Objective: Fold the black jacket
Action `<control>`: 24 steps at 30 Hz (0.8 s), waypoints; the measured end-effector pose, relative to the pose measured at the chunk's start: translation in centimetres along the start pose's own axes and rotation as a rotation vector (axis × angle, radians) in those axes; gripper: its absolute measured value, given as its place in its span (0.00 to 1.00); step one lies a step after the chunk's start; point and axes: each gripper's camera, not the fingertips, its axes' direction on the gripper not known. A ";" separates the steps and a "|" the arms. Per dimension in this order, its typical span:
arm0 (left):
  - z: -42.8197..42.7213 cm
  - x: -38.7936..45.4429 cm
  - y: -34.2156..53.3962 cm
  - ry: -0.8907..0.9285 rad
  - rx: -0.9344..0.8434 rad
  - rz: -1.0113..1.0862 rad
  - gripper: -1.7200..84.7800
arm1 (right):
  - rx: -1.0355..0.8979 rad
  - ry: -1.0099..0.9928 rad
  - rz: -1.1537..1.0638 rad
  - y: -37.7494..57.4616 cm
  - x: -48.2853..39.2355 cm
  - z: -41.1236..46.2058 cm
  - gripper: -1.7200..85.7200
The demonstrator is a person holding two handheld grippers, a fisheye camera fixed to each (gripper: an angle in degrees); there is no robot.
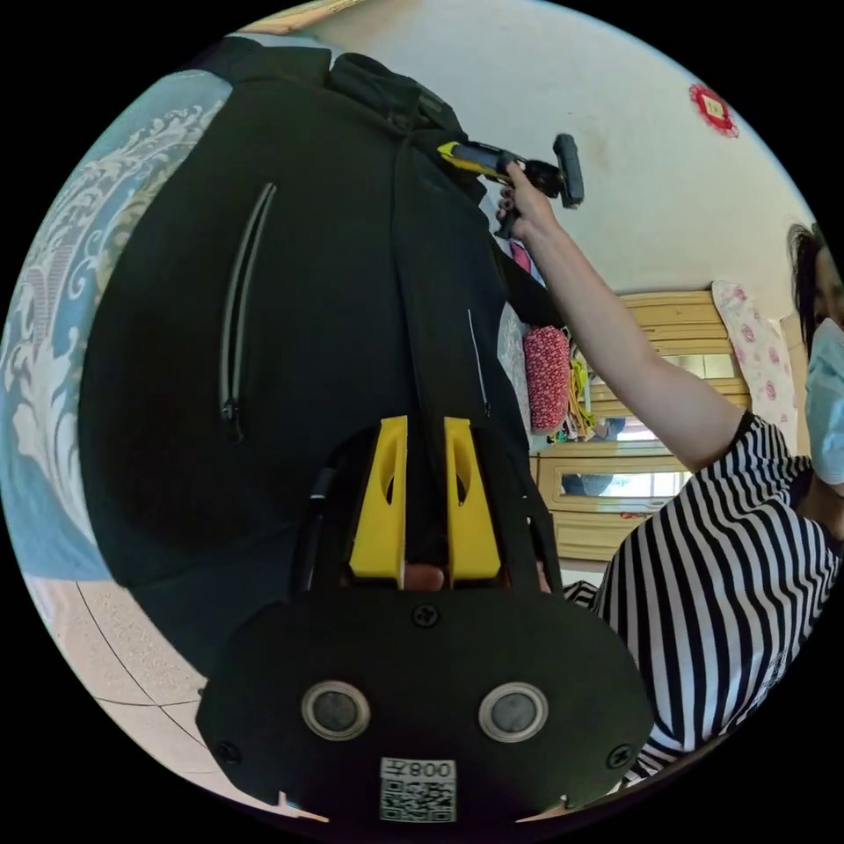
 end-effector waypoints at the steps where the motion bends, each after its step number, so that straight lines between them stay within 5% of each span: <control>1: -0.8 -0.1 0.8 -0.046 0.033 -0.015 0.11 | 0.001 -0.037 -0.002 2.8 0.3 -1.1 0.10; 10: -1.6 -3.9 5.9 -0.302 0.064 -0.160 0.06 | -0.188 -0.170 0.000 26.0 -1.9 -3.4 0.04; 17: 1.9 2.8 5.3 -0.162 0.156 0.037 0.06 | -0.225 -0.098 0.033 28.9 0.2 -1.7 0.02; 20: 8.1 6.5 3.7 -0.127 0.018 0.166 0.07 | -0.180 -0.121 0.018 29.7 0.5 -3.5 0.02; 24: 17.0 8.1 2.9 -0.318 -0.238 0.254 0.05 | -0.257 -0.077 0.035 32.9 2.2 -1.4 0.02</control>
